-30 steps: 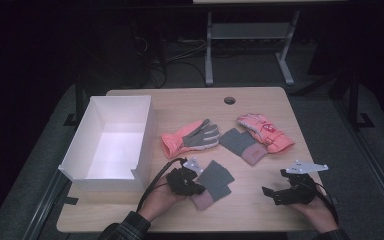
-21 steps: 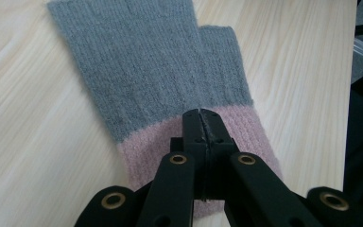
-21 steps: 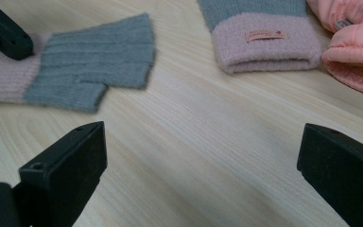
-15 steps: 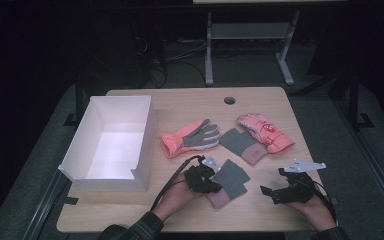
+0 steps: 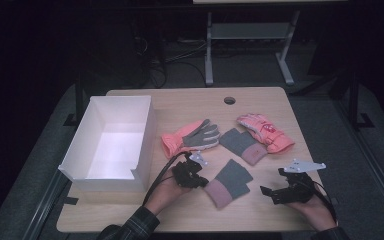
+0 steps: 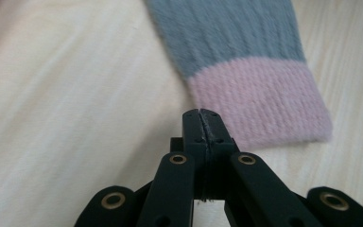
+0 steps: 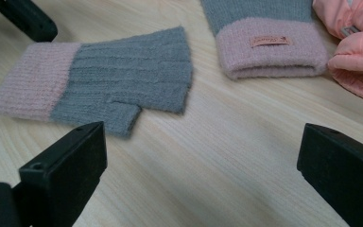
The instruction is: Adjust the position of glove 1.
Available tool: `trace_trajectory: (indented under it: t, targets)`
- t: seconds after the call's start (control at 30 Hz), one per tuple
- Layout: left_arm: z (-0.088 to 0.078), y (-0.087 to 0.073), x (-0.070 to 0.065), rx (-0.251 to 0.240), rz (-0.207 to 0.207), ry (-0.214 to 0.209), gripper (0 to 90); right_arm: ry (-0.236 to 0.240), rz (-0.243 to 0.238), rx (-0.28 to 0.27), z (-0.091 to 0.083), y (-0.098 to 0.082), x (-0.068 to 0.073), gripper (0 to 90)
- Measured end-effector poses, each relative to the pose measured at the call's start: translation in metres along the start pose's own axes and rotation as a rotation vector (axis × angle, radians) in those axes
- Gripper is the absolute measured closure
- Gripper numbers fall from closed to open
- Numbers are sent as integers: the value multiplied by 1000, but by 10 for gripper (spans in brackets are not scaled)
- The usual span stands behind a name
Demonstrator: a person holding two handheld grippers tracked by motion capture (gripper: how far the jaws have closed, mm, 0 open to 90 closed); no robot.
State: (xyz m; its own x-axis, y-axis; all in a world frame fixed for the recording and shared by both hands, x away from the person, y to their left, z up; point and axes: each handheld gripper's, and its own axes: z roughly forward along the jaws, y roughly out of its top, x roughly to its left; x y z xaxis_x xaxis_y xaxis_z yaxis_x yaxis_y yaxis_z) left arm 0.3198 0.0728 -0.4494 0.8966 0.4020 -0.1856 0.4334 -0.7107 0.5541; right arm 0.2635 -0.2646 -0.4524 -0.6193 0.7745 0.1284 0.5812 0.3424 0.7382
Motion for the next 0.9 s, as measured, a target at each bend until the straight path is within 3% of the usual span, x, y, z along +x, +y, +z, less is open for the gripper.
trace_trajectory:
  t: [0.37,0.53,0.7,0.77,0.83,0.9]
  targets:
    - [15,10,-29,20,79,-85,898,0,1,-5,-1,0,-1,21]
    - [28,22,-45,14,119,-123,898,-2,-3,-11,0,1,-1,21]
    - [39,30,-53,4,124,-151,899,-1,-4,-10,0,2,-2,21]
    - [41,34,-56,3,145,-154,898,-2,-1,-9,-1,2,-2,21]
    - [40,37,-56,3,150,-154,898,-3,8,-6,-2,2,-1,21]
    - [34,46,-49,-27,146,-137,898,-2,11,-7,-2,1,-2,21]
